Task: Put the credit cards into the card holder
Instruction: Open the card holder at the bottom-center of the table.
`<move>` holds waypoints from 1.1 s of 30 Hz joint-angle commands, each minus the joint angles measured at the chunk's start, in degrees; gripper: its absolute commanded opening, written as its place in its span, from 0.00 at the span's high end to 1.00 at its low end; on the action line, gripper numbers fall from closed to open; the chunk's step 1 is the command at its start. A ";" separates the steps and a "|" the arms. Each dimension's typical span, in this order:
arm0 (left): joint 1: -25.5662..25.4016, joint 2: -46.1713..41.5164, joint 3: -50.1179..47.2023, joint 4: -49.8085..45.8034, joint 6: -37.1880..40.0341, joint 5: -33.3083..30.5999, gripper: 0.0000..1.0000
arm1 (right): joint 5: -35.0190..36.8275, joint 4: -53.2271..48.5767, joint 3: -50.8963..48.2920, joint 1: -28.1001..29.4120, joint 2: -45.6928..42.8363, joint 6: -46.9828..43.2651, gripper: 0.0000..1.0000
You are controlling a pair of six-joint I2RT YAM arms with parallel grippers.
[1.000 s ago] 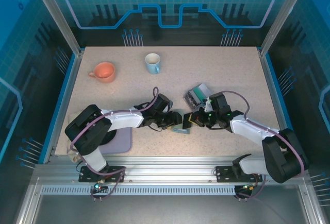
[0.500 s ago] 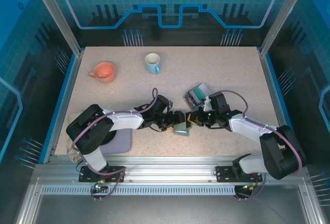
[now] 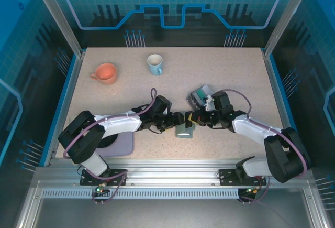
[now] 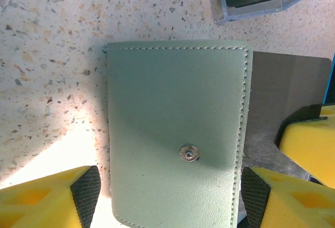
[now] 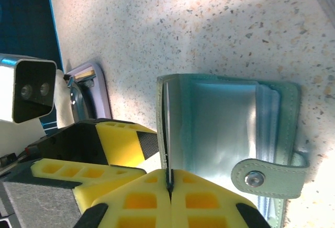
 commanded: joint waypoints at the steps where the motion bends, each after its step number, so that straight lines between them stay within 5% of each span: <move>1: -0.43 1.29 1.76 0.52 0.51 1.30 0.23 | -2.87 3.10 1.07 -0.74 0.70 0.71 0.97; 8: -0.22 3.24 1.98 3.81 -1.16 2.83 0.23 | -3.92 4.98 0.64 -0.75 1.34 1.86 0.98; 16: -0.08 3.28 2.71 2.60 -0.41 2.70 0.39 | -6.11 9.54 -0.15 -0.84 3.70 4.65 0.98; 21: 0.09 1.78 2.86 1.07 0.77 2.03 0.24 | -6.08 9.58 -0.09 -0.95 3.32 4.92 0.99; 33: 0.25 -0.40 1.80 1.83 1.26 1.85 0.24 | -7.17 10.26 -1.59 -2.05 1.33 5.94 1.00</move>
